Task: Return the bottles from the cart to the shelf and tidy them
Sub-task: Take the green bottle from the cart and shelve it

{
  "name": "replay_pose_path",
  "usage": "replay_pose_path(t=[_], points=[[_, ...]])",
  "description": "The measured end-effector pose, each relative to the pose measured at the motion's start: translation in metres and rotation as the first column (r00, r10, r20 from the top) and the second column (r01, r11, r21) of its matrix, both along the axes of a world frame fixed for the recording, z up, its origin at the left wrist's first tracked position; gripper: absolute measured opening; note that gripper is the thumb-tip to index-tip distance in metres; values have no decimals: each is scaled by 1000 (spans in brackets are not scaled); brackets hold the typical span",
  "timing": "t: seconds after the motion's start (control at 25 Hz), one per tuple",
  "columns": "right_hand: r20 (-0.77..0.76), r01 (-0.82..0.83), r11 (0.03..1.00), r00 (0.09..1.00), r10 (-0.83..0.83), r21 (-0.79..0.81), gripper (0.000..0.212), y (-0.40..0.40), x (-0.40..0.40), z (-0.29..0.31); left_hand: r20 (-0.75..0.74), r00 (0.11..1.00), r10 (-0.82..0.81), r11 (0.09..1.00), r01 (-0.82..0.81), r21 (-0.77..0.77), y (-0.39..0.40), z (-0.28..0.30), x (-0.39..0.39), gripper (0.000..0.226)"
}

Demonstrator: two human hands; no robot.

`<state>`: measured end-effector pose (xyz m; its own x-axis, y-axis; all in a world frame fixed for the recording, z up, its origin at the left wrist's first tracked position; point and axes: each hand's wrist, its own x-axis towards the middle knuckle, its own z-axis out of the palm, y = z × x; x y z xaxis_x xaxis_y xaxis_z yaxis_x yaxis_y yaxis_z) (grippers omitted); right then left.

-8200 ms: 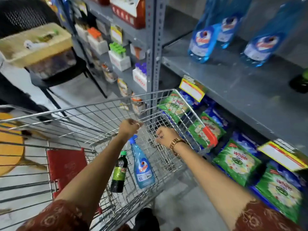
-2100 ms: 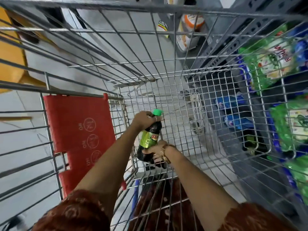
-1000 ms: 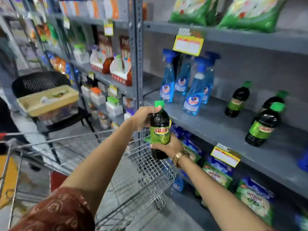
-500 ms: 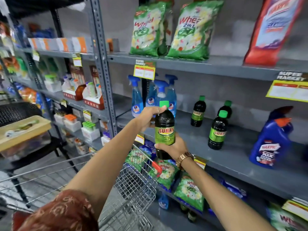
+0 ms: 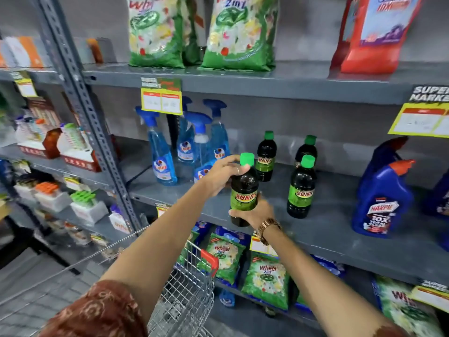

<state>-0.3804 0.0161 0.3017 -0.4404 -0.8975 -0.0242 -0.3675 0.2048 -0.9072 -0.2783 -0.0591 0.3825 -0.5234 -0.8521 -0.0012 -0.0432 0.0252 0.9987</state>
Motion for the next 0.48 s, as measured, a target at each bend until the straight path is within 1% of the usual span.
replay_pose_path(t=[0.16,0.32,0.48], points=[[-33,84,994,996,-82,68,72,-36,-23,-14,-20,996,-90,995,90,-34,-32,-19,-26,19],[-57,116,990,992,-112,84,75,-60,-38,-25,-43,988,-146,989,144,-46,-56,-33,-43,26],[-16,156,986,988,-155,61,77,-72,-46,-33,-74,984,-164,986,162,-26,-69,-38,-52,26]])
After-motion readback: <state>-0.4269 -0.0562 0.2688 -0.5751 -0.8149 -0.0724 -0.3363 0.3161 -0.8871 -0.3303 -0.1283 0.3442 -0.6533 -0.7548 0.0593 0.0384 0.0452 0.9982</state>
